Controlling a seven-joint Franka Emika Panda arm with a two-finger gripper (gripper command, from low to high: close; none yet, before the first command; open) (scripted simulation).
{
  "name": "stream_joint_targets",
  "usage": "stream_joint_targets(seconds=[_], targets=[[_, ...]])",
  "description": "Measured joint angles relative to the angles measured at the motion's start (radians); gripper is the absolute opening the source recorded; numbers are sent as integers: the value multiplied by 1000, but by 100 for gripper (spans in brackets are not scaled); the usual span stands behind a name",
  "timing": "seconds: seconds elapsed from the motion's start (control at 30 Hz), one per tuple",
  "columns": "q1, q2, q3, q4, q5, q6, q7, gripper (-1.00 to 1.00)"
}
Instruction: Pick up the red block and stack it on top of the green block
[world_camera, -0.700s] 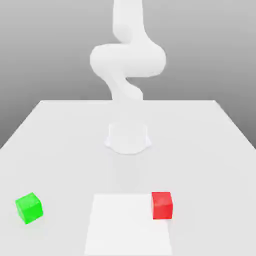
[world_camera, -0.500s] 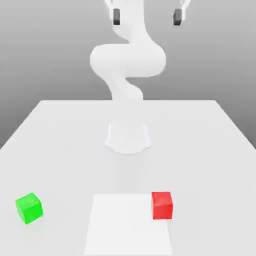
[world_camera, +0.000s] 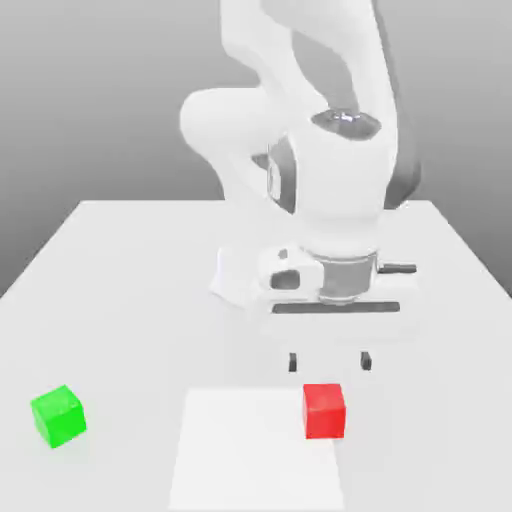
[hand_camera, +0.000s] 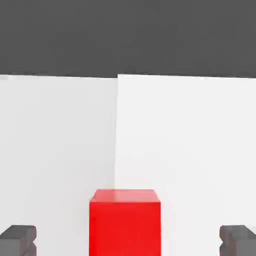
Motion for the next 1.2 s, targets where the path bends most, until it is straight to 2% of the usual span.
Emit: stream_joint_targets(seconds=[0.13,0.17,0.4,0.63,1.13,1.2], targets=[[44,145,-62,17,-77,120,58,0],[59,175,-81,21,-91,146,68,-100],[59,180,-82,22,-98,151,74,-100],[15,-31,-37,-4,24,-32,-2,-100],[-527,-5,-309,199,53,-209,457,-100],[-537,44,-312,212,68,-174,471,-100]])
